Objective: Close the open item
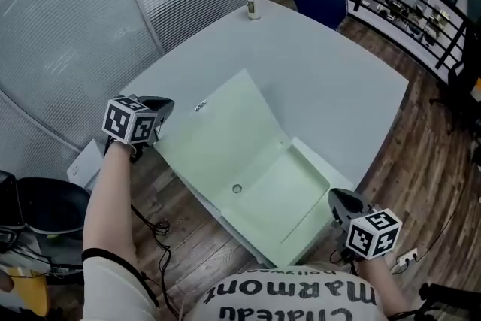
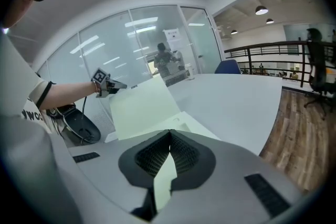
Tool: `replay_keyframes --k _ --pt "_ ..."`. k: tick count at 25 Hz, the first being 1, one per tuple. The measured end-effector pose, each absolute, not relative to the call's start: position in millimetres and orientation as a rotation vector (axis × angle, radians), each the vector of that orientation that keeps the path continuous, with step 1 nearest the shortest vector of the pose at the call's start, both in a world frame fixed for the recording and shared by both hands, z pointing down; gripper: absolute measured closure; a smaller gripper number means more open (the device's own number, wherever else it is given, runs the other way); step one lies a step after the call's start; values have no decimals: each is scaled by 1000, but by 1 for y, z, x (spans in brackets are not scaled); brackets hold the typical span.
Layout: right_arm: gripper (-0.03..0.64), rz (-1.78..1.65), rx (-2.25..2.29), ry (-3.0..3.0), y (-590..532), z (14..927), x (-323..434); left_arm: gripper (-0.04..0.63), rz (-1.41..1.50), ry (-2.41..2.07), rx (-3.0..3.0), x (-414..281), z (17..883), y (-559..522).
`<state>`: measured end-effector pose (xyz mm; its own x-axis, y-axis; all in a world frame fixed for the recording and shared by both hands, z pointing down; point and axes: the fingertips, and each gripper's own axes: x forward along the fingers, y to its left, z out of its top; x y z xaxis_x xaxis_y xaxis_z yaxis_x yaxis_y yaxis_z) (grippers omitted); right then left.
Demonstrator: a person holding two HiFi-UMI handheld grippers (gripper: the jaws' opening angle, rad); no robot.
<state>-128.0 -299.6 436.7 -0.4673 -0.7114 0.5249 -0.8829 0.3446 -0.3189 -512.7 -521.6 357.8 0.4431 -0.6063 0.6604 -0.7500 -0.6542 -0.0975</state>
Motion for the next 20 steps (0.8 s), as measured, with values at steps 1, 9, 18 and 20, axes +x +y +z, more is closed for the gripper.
replay_keyframes --k 1,9,18,20 --pt "615 834 1428 -2311 -297 437 -125 604 1009 -1105 2463 -508 366 -521" --pt "615 846 1473 -2273 -286 441 -106 604 1237 -781 2375 -477 385 -508" --pt "614 878 1447 -2314 -285 455 -98 603 1330 -635 2405 -447 371 -478" --pt "614 883 1427 -2339 -286 454 -93 604 1345 -618 2432 -429 362 -466"
